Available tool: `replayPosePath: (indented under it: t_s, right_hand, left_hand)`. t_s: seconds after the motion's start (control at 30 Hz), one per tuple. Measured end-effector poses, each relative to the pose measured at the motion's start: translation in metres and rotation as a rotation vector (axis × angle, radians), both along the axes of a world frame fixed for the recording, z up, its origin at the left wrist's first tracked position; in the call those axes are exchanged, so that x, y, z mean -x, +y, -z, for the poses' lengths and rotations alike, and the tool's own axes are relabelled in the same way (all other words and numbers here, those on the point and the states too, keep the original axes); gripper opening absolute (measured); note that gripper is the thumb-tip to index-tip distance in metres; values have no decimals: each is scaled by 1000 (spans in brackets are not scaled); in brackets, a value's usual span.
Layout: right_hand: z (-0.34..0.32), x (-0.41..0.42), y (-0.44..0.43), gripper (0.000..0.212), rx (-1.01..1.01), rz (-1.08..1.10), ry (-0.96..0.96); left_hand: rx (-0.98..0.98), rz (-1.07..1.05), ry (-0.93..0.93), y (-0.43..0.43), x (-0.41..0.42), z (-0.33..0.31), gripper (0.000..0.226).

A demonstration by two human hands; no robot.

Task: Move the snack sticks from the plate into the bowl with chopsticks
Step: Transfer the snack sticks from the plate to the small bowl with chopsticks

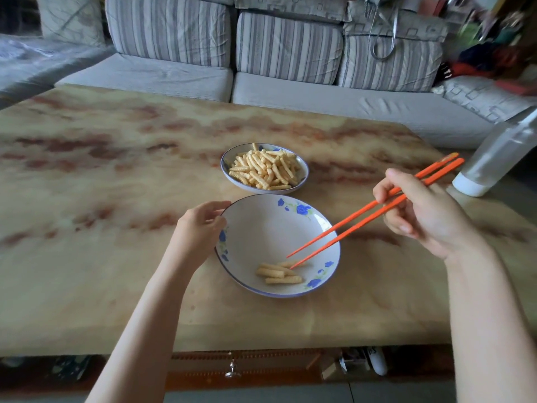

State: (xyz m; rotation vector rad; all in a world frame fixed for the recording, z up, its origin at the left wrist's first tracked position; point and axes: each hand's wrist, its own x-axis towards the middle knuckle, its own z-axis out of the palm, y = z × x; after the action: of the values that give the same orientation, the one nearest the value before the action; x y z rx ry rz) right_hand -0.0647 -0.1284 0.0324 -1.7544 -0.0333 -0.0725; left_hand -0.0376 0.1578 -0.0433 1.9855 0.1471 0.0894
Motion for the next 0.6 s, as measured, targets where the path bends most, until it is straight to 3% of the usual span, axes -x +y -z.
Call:
replayPosePath:
  t_s: [0.33, 0.6]
  right_hand:
    - [11, -12, 6, 44, -82, 66, -29]
    - [14, -29, 17, 35, -506, 381, -228]
  left_hand:
    - [2, -7, -7, 0, -1, 0, 41]
    - [16, -11, -2, 0, -1, 0, 41]
